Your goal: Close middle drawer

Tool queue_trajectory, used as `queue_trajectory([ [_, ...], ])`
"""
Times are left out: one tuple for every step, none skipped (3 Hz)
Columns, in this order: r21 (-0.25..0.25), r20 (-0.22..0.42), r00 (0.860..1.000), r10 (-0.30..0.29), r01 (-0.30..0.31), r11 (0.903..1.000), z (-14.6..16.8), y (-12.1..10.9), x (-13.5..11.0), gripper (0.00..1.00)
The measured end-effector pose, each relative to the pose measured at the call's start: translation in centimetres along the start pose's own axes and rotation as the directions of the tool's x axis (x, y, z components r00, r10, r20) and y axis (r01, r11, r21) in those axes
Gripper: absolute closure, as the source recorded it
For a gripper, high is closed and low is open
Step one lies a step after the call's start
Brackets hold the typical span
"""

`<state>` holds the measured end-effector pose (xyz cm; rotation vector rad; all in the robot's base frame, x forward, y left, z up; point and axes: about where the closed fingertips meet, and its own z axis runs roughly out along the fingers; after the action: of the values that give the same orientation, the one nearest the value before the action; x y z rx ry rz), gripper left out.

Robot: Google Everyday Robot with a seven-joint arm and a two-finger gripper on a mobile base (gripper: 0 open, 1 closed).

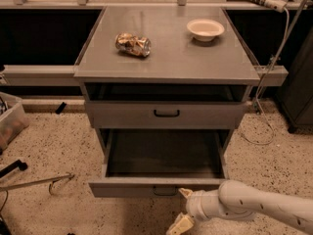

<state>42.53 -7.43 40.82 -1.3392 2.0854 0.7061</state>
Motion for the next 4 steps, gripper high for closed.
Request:
queue_trajectory([
  [0.057,0.013,1.000,-0.020,0.020,0.9982,0.3,-4.6,-1.6,0.00],
  [0.114,0.030,0.999,-0.042,0.039,0.9927,0.7,-10.8,-4.5,0.00],
  [0.114,0.030,0.999,-0.042,0.039,0.9927,0.7,-10.8,-4.5,0.00],
  [0.129,0.024,0.999,-0.046,0.042,0.9908,1.6,-12.9,-4.7,0.00],
])
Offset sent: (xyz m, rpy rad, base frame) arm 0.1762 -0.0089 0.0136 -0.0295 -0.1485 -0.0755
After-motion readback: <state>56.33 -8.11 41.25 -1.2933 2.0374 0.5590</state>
